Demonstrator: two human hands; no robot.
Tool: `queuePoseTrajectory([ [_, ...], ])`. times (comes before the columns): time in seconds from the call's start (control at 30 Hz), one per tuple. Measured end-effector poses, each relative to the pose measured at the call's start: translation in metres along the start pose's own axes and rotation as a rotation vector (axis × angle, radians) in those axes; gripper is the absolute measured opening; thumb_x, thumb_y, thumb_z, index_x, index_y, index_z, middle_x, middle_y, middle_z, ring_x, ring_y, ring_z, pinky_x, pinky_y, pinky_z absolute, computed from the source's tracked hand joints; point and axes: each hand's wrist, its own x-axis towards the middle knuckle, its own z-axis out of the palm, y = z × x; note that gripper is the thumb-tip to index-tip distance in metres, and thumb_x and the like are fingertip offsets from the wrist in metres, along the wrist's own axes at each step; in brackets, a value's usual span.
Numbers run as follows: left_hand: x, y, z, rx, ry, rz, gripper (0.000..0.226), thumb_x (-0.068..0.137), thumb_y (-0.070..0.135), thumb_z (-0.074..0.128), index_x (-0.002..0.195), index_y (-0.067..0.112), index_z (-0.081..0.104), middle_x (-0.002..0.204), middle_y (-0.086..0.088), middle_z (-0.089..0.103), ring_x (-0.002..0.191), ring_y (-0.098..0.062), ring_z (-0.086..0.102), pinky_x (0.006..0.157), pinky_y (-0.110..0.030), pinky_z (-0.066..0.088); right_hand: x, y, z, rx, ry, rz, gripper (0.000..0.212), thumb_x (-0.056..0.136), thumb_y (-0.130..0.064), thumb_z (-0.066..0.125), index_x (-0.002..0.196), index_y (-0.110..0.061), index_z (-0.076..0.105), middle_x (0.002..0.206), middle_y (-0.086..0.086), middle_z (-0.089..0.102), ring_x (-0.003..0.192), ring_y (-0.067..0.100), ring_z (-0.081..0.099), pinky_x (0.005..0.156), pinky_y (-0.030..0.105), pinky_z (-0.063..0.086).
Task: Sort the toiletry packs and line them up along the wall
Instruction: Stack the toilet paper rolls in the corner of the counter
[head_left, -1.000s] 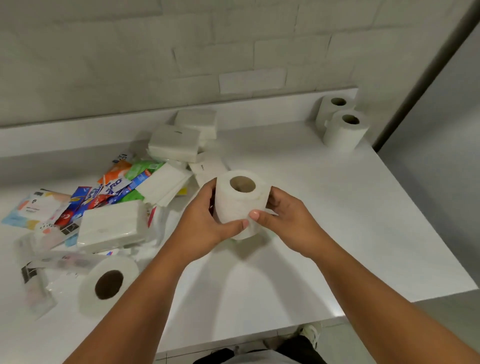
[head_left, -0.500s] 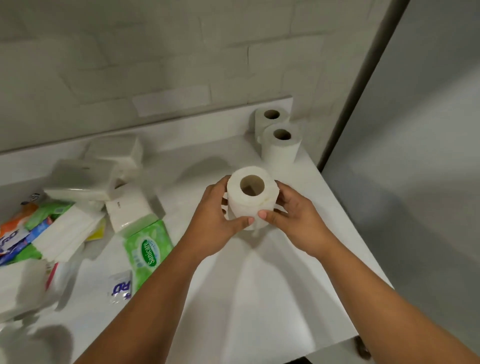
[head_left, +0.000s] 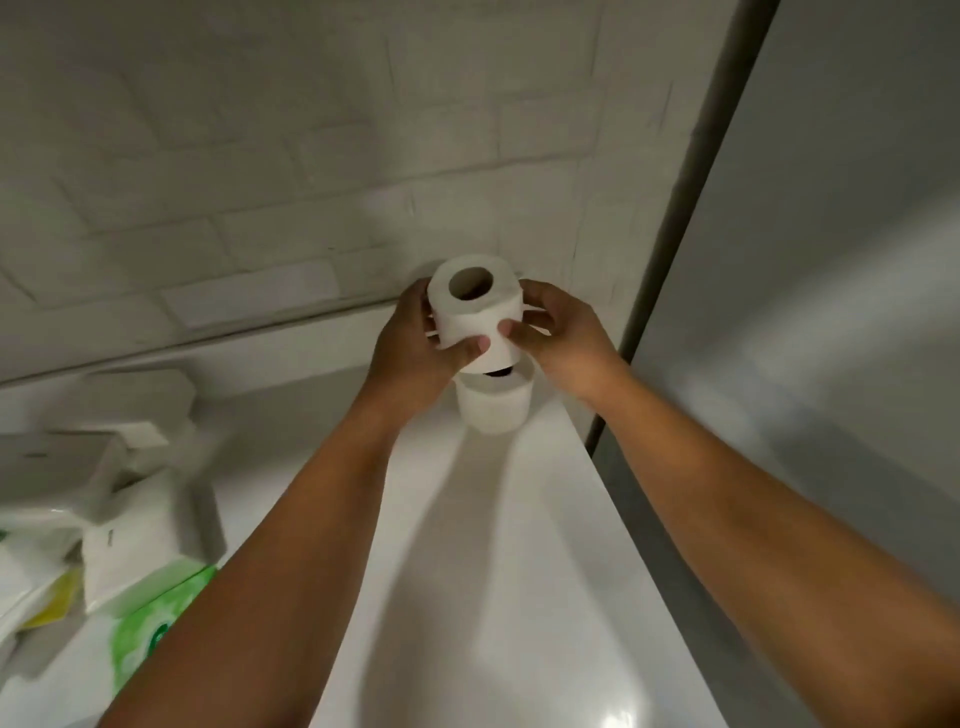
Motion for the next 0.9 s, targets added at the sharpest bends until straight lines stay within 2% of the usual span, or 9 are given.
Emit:
queuePoseTrajectory([
  [0.07,0.021,-0.002,0.004,0.031,0.013,0.026,0.079,0.074,0.032,0.086,0.141,0.027,0.045,0.133,0.009,0.060,0.113,-0.012,0.062,0.093,-0.037,0.056,0.020,0.003,-0.004,-0.011,-0.004,0.010,0.044,0.089,-0.025,0.071,0.130,-0.019,0.058,0.119,-0.011,0.064,0.097,-0.008,0.062,0.076,0.007,0.049],
  [0.17,0.046,-0.005,0.010,0.086,0.027,0.065,0.077,0.074,0.031,0.085,0.140,0.026,0.045,0.133,0.008,0.060,0.113,-0.015,0.063,0.093,-0.040,0.056,0.046,0.012,-0.009,-0.011,-0.010,0.026,0.045,0.089,-0.024,0.070,0.131,-0.018,0.058,0.123,-0.004,0.066,0.105,0.007,0.066,0.089,0.023,0.052],
  [0.3,0.066,-0.013,0.018,0.094,0.006,0.059,0.079,0.072,0.033,0.084,0.138,0.031,0.042,0.132,0.007,0.059,0.114,-0.020,0.063,0.093,-0.050,0.056,0.065,0.025,-0.010,-0.012,-0.030,0.014,0.044,0.088,-0.025,0.070,0.130,-0.018,0.058,0.126,-0.001,0.066,0.109,0.014,0.066,0.096,0.037,0.054],
  [0.4,0.071,-0.016,0.023,0.104,-0.008,0.062,0.075,0.076,0.022,0.083,0.135,0.036,0.040,0.122,0.020,0.058,0.113,-0.016,0.061,0.096,-0.044,0.054,0.072,0.034,-0.010,0.004,-0.040,0.037,0.047,0.085,-0.028,0.070,0.130,-0.019,0.058,0.127,0.000,0.065,0.111,0.019,0.065,0.097,0.047,0.053],
  [0.47,0.072,-0.020,0.026,0.129,-0.017,0.062,0.080,0.079,0.017,0.081,0.141,0.037,0.035,0.120,0.024,0.055,0.113,-0.014,0.059,0.097,-0.036,0.052,0.073,0.037,-0.008,-0.004,-0.052,0.042,0.046,0.087,-0.025,0.069,0.132,-0.020,0.057,0.128,-0.001,0.065,0.112,0.019,0.065,0.098,0.046,0.052],
  [0.6,0.075,-0.030,0.028,0.192,0.011,0.044,0.077,0.082,0.021,0.079,0.146,0.031,0.038,0.141,0.004,0.054,0.122,-0.020,0.056,0.102,-0.044,0.051,0.077,0.040,-0.004,-0.046,-0.060,0.039,0.045,0.091,-0.020,0.066,0.135,-0.021,0.054,0.130,-0.004,0.063,0.110,0.015,0.065,0.097,0.040,0.053],
  [0.77,0.080,-0.031,0.029,0.215,0.058,0.057,0.067,0.083,0.017,0.077,0.140,0.031,0.045,0.137,0.005,0.056,0.122,-0.018,0.056,0.102,-0.044,0.050,0.079,0.041,0.000,-0.056,-0.042,0.034,0.042,0.093,-0.018,0.062,0.134,-0.024,0.055,0.128,-0.005,0.063,0.117,0.014,0.059,0.101,0.035,0.049],
  [0.9,0.081,-0.029,0.029,0.237,0.038,0.121,0.061,0.083,0.012,0.075,0.134,0.033,0.049,0.137,0.010,0.056,0.123,-0.016,0.055,0.104,-0.045,0.048,0.079,0.043,0.002,-0.077,-0.026,0.060,0.046,0.093,-0.021,0.062,0.138,-0.027,0.051,0.126,-0.005,0.063,0.118,0.016,0.057,0.102,0.039,0.049],
])
